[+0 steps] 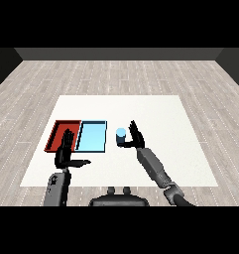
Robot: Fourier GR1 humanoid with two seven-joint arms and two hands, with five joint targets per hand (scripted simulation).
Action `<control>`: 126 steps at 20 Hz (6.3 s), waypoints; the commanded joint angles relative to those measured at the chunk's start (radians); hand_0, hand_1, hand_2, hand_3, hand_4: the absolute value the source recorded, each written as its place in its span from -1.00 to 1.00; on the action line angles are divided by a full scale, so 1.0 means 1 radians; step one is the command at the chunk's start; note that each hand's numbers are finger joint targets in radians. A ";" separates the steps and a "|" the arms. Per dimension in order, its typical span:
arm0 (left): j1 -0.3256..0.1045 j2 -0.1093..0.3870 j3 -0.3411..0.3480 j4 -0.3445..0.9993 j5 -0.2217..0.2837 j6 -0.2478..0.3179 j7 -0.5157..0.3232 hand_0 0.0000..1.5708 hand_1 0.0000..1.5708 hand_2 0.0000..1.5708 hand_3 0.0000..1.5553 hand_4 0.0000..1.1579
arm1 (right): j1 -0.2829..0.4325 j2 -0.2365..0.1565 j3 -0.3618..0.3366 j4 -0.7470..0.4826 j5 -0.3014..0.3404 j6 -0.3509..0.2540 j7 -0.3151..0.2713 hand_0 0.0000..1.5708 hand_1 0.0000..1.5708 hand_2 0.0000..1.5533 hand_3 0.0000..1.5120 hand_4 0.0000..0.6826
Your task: Pick the blue can and put it in the blue box
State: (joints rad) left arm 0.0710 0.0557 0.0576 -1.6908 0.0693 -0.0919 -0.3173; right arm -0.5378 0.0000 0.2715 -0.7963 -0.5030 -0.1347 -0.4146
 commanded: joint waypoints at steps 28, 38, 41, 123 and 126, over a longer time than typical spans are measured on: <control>-0.049 -0.027 -0.003 -0.018 0.007 0.031 0.057 -1.00 -1.00 -1.00 -1.00 -1.00 | -0.282 0.000 0.460 0.310 -0.475 -0.114 -0.096 -1.00 -1.00 -1.00 -1.00 -1.00; 0.007 -0.017 0.026 -0.050 0.039 0.012 0.036 -1.00 -1.00 -1.00 -1.00 -1.00 | -0.361 0.000 0.577 0.427 -0.483 -0.350 0.036 1.00 1.00 1.00 1.00 0.56; 0.001 -0.016 0.013 -0.091 0.040 0.019 0.090 -1.00 -1.00 -1.00 -1.00 -1.00 | -0.340 0.000 0.652 0.398 -0.460 -0.424 0.059 0.91 0.91 0.98 0.99 0.56; -0.467 -0.056 -0.502 0.464 0.131 0.402 0.124 -1.00 -1.00 -1.00 -1.00 -1.00 | -0.048 -0.014 0.113 -0.631 0.673 -0.195 0.592 0.90 0.90 0.87 0.82 0.67; -0.475 -0.056 -0.520 0.440 0.135 0.448 0.151 -1.00 -1.00 -1.00 -1.00 -1.00 | 0.021 -0.003 0.150 -0.715 0.711 -0.180 0.618 0.91 0.91 0.87 0.82 0.62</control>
State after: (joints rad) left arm -0.3721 0.0002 -0.4524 -1.2319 0.1906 0.3268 -0.2103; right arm -0.5139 -0.0452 0.3990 -1.4994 0.1525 -0.3171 0.1637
